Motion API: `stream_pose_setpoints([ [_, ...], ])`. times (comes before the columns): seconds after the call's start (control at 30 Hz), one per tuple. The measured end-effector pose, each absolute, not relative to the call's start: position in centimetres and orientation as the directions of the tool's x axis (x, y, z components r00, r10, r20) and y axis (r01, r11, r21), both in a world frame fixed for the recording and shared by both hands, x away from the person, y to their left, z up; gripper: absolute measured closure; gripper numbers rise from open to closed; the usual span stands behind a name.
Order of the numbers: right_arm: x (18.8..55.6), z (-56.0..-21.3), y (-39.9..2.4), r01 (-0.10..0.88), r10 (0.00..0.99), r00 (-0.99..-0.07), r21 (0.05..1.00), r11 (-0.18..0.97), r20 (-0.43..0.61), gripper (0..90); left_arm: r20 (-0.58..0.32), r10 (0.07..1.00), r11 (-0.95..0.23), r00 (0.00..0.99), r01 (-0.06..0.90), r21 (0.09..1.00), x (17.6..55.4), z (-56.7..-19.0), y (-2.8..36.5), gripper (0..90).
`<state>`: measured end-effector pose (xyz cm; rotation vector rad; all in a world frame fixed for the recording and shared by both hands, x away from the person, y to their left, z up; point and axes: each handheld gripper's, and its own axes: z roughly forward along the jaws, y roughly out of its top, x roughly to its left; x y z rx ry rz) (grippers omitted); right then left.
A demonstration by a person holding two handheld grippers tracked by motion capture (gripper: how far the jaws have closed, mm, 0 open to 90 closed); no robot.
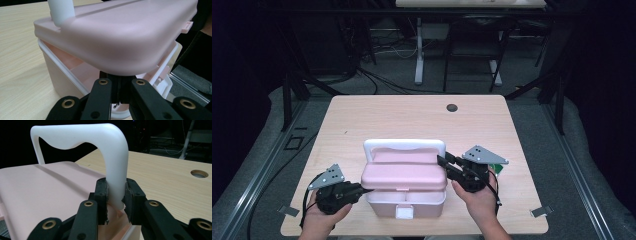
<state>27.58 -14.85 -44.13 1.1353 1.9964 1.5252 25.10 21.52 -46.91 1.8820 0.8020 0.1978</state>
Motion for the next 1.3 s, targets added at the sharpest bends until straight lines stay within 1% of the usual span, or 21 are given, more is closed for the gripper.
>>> stream_pose_setpoints([
  [0.33,27.6,-44.4,-15.1,0.383,0.779,-0.600,0.920,0.078,0.184,73.1,-0.217,0.604,-0.242,0.767,0.436,0.867,25.1,-46.9,21.2,89.5],
  [0.43,27.5,-44.3,-15.2,0.376,0.782,-0.596,0.923,0.074,0.180,70.1,-0.214,0.603,-0.246,0.769,0.434,0.867,25.1,-46.7,21.3,89.4],
  [0.67,27.0,-44.2,-15.8,0.357,0.785,-0.593,0.932,0.056,0.180,70.1,-0.218,0.603,-0.238,0.768,0.433,0.869,25.1,-46.2,21.2,89.5],
  [1.07,25.6,-43.6,-17.2,0.351,0.793,-0.587,0.934,0.069,0.161,77.0,-0.209,0.610,-0.219,0.764,0.417,0.882,26.0,-44.5,21.2,89.5],
  [1.17,25.5,-43.7,-17.3,0.339,0.795,-0.582,0.939,0.050,0.168,78.7,-0.207,0.613,-0.215,0.763,0.413,0.885,26.2,-44.2,21.2,89.5],
  [1.3,25.2,-43.9,-17.6,0.357,0.798,-0.581,0.931,0.072,0.161,81.2,-0.206,0.614,-0.211,0.762,0.410,0.887,26.5,-43.8,21.2,89.5],
])
